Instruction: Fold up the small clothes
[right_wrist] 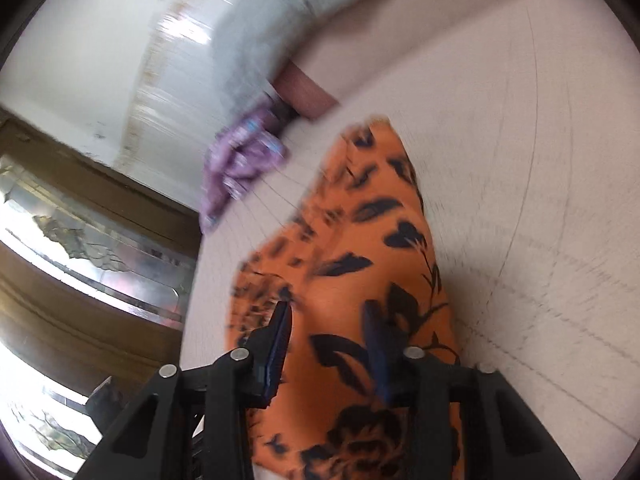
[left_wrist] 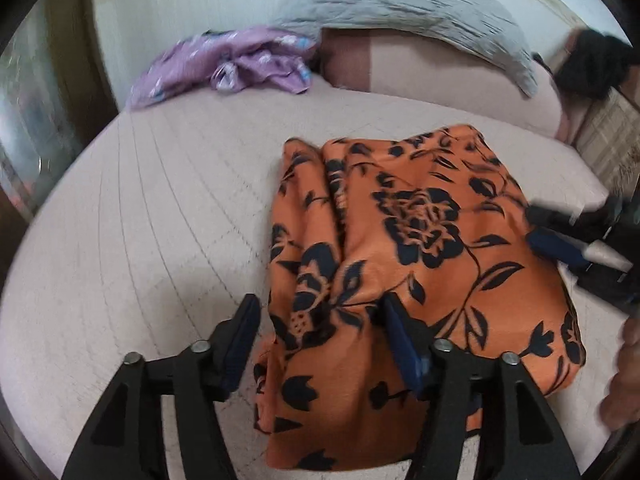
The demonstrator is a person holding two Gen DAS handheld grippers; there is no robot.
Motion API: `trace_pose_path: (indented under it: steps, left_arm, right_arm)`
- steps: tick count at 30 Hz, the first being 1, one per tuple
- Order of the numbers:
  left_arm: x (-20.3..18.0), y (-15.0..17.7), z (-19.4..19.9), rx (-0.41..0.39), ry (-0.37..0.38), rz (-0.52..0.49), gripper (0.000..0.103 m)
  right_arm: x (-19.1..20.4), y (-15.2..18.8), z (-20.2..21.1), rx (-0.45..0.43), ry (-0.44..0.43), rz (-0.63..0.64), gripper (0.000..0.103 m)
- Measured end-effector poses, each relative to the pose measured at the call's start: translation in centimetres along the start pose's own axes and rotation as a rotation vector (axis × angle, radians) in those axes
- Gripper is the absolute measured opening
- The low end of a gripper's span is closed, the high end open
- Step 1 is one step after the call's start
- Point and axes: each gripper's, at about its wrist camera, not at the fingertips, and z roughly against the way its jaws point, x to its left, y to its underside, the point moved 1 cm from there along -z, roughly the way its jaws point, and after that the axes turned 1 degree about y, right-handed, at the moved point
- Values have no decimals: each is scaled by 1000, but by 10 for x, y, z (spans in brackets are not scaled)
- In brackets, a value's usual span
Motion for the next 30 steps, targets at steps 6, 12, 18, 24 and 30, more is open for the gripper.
trace_pose_path:
  steps: [6,12,18,24,30]
  left_arm:
    - [15,-6,2,41,46,92,76]
    - [20,-8,7,27,52,119,76]
    - [22,-6,-2,66,62,114,76]
    - [26,0,0,77,79,135,77]
    - [30,9,-3,89,86,144,91]
  right_arm:
    - [-22,-10,-6,41,-66,-98,18]
    - [19,-44,-5,-13,23,54,23]
    - [10,-53,-64,119,165,5,20]
    - [52,-59,-61,94,166,123,23]
    - [101,-49,-115,234,137,230,23]
